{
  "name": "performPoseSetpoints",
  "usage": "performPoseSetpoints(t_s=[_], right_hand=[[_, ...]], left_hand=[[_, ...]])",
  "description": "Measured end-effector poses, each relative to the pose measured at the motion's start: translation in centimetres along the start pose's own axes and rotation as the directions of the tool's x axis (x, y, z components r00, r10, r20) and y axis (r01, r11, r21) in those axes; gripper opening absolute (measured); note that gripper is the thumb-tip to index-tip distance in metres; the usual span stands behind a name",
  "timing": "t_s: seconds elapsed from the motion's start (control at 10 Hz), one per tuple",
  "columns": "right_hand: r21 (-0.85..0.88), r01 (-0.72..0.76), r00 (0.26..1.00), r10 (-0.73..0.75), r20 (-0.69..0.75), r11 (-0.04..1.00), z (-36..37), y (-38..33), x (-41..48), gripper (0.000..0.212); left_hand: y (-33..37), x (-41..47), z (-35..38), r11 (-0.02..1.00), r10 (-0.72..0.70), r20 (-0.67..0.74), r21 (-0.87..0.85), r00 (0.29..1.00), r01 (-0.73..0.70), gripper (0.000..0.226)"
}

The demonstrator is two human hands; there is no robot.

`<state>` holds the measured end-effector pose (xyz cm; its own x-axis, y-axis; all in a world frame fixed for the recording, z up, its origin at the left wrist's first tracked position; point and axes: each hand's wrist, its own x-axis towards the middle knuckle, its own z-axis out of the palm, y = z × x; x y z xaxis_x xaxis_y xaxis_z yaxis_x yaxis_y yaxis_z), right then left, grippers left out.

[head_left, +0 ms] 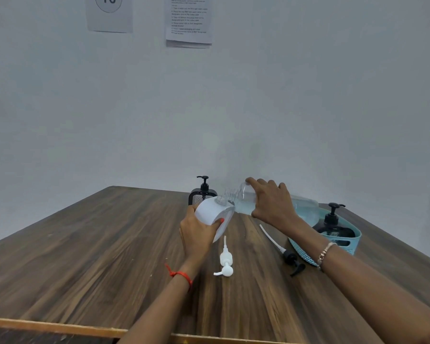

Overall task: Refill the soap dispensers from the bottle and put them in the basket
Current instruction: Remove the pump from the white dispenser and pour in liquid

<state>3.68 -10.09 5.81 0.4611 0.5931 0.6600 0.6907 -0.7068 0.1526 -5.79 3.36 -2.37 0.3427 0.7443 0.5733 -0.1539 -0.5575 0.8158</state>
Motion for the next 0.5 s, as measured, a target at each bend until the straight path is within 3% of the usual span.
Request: performPoseSetpoints(t_s=[0.5], right_hand=[[-0.002,0.023,1.000,-0.023,0.002,1.000,0.20,-0.40,0.31,0.062]], left_hand=[[-0.41,0.19,-0.34,1.000,-0.004,-0.012,-0.003,1.000,0.004,0.059]])
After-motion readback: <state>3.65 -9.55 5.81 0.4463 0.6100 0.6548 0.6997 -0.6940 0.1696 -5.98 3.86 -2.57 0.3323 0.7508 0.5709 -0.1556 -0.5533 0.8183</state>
